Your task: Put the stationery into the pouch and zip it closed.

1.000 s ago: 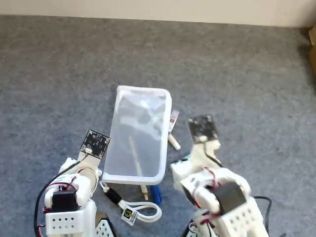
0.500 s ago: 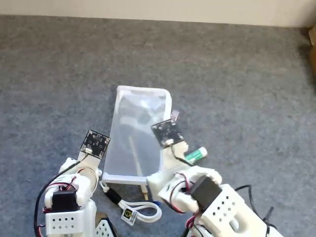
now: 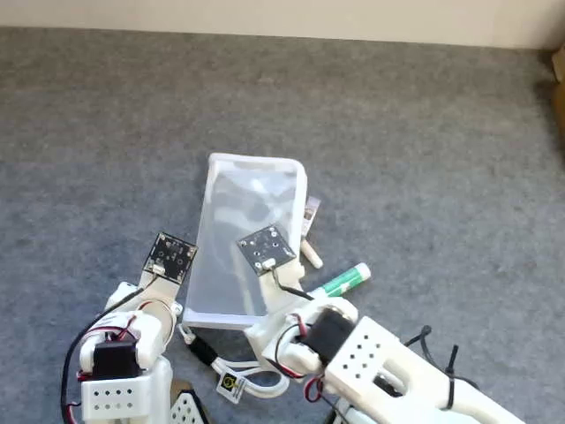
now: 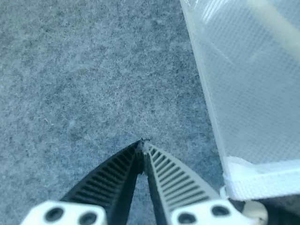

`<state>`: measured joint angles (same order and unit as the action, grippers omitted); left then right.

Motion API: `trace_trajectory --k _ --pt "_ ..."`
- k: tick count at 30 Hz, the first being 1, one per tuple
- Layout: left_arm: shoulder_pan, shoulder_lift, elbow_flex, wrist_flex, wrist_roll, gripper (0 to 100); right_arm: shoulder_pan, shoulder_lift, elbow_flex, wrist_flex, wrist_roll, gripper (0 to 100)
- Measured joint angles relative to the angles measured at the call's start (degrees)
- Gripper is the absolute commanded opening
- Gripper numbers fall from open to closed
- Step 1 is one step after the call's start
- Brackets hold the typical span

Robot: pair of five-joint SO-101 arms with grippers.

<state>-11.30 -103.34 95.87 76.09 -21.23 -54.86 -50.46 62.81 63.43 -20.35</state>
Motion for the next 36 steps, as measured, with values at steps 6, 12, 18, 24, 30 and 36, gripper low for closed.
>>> trace_trajectory --k 6,12,18,24,30,36 --pt "0.0 0.0 0.0 0.0 0.0 0 0.0 4.4 0.88 -7.21 0.0 26.2" --pt "0.0 0.0 0.0 0.0 0.0 0 5.89 7.65 0.88 -12.13 0.0 26.2" --pt "0.0 0.0 0.0 0.0 0.0 0 11.87 11.25 0.88 -16.09 0.0 26.2" --pt "0.0 0.0 0.0 0.0 0.0 0 12.48 11.43 0.44 -13.19 0.0 26.5" --pt "0.0 0.0 0.0 0.0 0.0 0 12.48 11.43 -4.75 -5.8 0.0 26.4" --pt "0.0 0.0 0.0 0.0 0.0 0 11.69 11.43 -10.02 2.29 0.0 25.5"
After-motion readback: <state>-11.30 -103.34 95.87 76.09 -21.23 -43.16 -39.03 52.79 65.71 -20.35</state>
